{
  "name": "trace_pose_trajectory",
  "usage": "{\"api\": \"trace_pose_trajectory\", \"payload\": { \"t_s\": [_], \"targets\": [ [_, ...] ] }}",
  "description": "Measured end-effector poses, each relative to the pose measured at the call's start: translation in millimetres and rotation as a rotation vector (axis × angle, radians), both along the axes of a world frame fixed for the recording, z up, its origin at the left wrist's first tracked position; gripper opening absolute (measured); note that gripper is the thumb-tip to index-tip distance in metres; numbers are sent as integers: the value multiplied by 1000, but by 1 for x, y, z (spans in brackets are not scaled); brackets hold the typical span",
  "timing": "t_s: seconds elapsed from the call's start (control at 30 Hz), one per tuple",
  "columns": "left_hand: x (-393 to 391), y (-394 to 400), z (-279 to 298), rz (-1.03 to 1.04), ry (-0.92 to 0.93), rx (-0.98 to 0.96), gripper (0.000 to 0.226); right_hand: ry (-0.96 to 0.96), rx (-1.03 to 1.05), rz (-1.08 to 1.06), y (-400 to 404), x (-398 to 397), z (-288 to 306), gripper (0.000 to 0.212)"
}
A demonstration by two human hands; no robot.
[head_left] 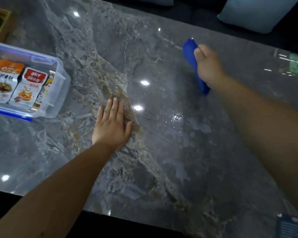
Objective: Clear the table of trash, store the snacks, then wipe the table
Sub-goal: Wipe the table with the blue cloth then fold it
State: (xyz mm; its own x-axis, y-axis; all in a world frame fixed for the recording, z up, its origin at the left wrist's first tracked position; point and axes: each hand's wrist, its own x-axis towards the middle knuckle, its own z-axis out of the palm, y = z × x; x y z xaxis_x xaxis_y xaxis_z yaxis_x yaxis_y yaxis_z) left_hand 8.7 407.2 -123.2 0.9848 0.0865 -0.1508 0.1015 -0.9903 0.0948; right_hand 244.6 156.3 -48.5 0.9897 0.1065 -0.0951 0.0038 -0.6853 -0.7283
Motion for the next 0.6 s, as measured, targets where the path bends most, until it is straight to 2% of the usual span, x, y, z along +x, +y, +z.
{"api": "trace_pose_trajectory", "payload": {
  "t_s": [0.13, 0.23, 0.3, 0.43, 0.6],
  "targets": [
    [-1, 1, 0, 7, -6, -1, 73, -110, -254, 172, 24, 48, -24, 40],
    [-1, 1, 0, 5, -9, -5, 73, -155, -497, 473, 38, 54, -48, 47],
    [-1, 2, 0, 5, -14, 1, 73, -196, -650, 567, 39, 53, -59, 51],
    [-2, 2, 0, -7, -7, 31, 73, -222, -681, 605, 36, 37, -61, 54],
    [-2, 1, 1, -7, 8, 30, 73, -231, -667, 772, 32, -61, -57, 52]
  ]
}}
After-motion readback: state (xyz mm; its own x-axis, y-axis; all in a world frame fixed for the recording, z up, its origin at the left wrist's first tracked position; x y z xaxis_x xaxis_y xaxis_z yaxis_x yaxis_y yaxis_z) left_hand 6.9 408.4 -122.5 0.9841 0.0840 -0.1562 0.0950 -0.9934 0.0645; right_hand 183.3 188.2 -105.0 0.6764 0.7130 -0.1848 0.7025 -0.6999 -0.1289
